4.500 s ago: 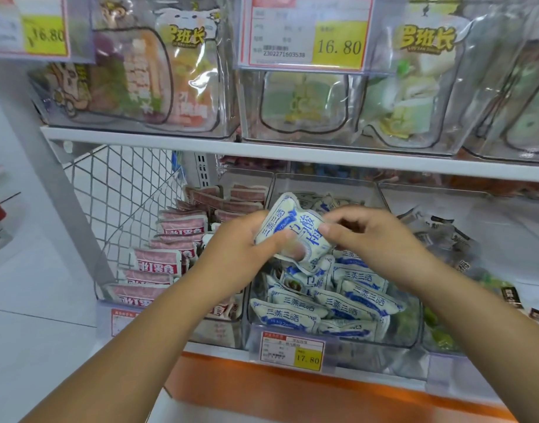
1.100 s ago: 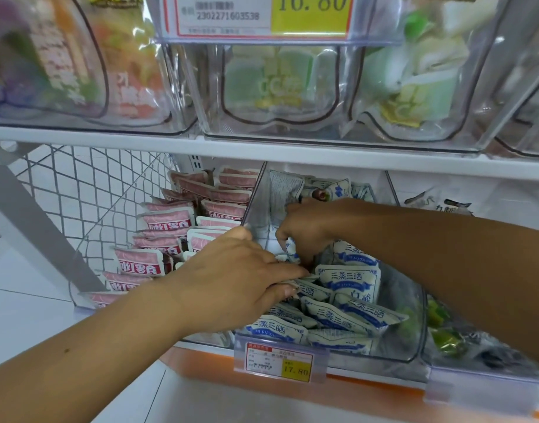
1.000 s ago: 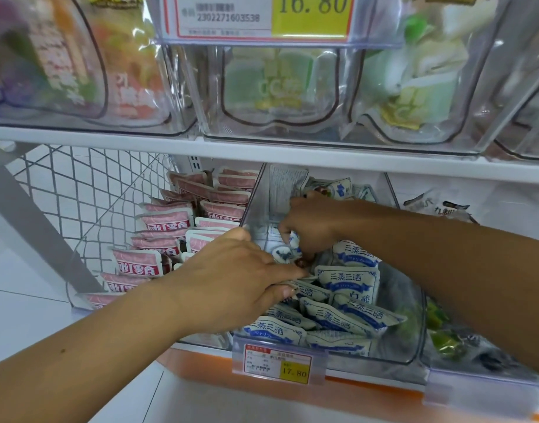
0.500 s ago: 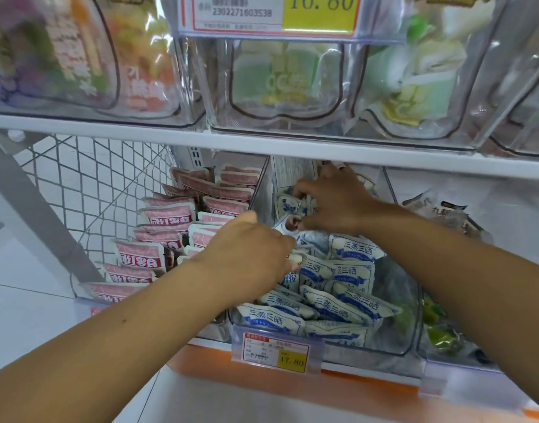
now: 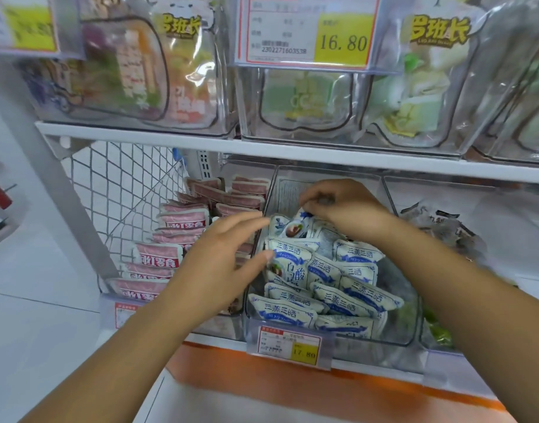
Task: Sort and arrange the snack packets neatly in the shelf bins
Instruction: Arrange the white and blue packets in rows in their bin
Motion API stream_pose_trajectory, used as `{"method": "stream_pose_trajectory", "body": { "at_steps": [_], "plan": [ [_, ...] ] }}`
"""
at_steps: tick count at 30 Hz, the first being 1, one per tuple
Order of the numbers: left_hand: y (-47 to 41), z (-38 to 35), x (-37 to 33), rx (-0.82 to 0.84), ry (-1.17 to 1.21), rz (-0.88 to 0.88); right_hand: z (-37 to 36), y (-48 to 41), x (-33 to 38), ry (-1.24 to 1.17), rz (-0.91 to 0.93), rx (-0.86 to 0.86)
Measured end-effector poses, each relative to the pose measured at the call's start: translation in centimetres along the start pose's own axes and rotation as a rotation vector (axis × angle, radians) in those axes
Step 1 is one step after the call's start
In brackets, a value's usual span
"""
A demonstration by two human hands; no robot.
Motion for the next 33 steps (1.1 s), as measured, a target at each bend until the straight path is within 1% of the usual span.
{"method": "stream_pose_trajectory", "body": {
  "at_steps": [3, 6, 9, 12, 14, 16, 19, 20, 22, 23, 24, 25, 26, 28, 29, 30, 32, 33],
  "plan": [
    [0.4, -0.1, 0.5, 0.011, 0.027, 0.038, 0.7, 1.1, 0.9, -0.110, 0.052, -0.089],
    [0.6, -0.4, 0.4, 0.033, 0.030, 0.040, 2.2, 2.6, 1.9, -0.217, 0.140, -0.249],
    [0.6, 0.0, 0.2, -0.007, 0.077, 0.054, 4.1, 4.4, 3.0, -0.304, 0.246, -0.428],
    [0.5, 0.6, -0.1, -0.045, 0.129, 0.098, 5.0, 5.6, 3.4, -0.335, 0.258, -0.490],
    [0.4, 0.8, -0.5, -0.065, 0.164, 0.120, 5.1, 6.0, 3.2, -0.375, 0.233, -0.474],
    [0.4, 0.6, -0.6, -0.061, 0.260, 0.145, 4.7, 6.5, 2.8, -0.454, 0.195, -0.438],
    [0.3, 0.0, -0.7, -0.005, 0.407, 0.162, 3.6, 7.2, 2.5, -0.500, 0.154, -0.384],
    [0.3, 0.0, -0.8, -0.015, 0.416, 0.164, 2.9, 7.3, 2.5, -0.542, 0.135, -0.321],
    [0.4, 0.3, -0.7, -0.084, 0.425, 0.190, 0.8, 7.6, 2.6, -0.591, 0.053, -0.100],
    [0.4, 0.4, -0.6, -0.112, 0.439, 0.206, -0.4, 8.0, 2.6, -0.549, 0.002, 0.013],
    [0.5, 0.3, -0.6, -0.126, 0.447, 0.216, -1.1, 8.3, 2.6, -0.474, -0.029, 0.082],
    [0.5, 0.2, -0.7, -0.126, 0.451, 0.220, -1.1, 8.6, 2.5, -0.380, -0.036, 0.084],
    [0.5, 0.1, -0.8, -0.124, 0.459, 0.219, -0.4, 8.7, 2.7, -0.280, -0.020, 0.018],
    [0.4, 0.4, -0.6, -0.135, 0.461, 0.204, 2.4, 8.7, 3.4, -0.097, 0.038, -0.174],
    [0.6, 0.7, -0.6, -0.136, 0.412, 0.186, 3.5, 8.8, 3.9, -0.031, 0.072, -0.221],
    [0.7, 1.1, -0.8, -0.128, 0.319, 0.150, 3.9, 8.8, 4.3, 0.032, 0.101, -0.207],
    [1.2, 1.3, -1.7, -0.097, 0.067, 0.023, 1.8, 8.5, 4.3, 0.208, 0.090, -0.037],
    [1.5, 1.2, -2.2, -0.078, -0.022, -0.051, -0.2, 8.2, 3.5, 0.341, 0.063, 0.062]
  ]
}}
Point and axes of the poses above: each hand's wrist, its own y-axis away from the middle knuckle, its own z-axis out of the back of the hand, x = y × z, the point moved 9 cm from there along -y, towards the middle knuckle, and after that the axes turned 10 degrees about -y, right-handed, at the moved point
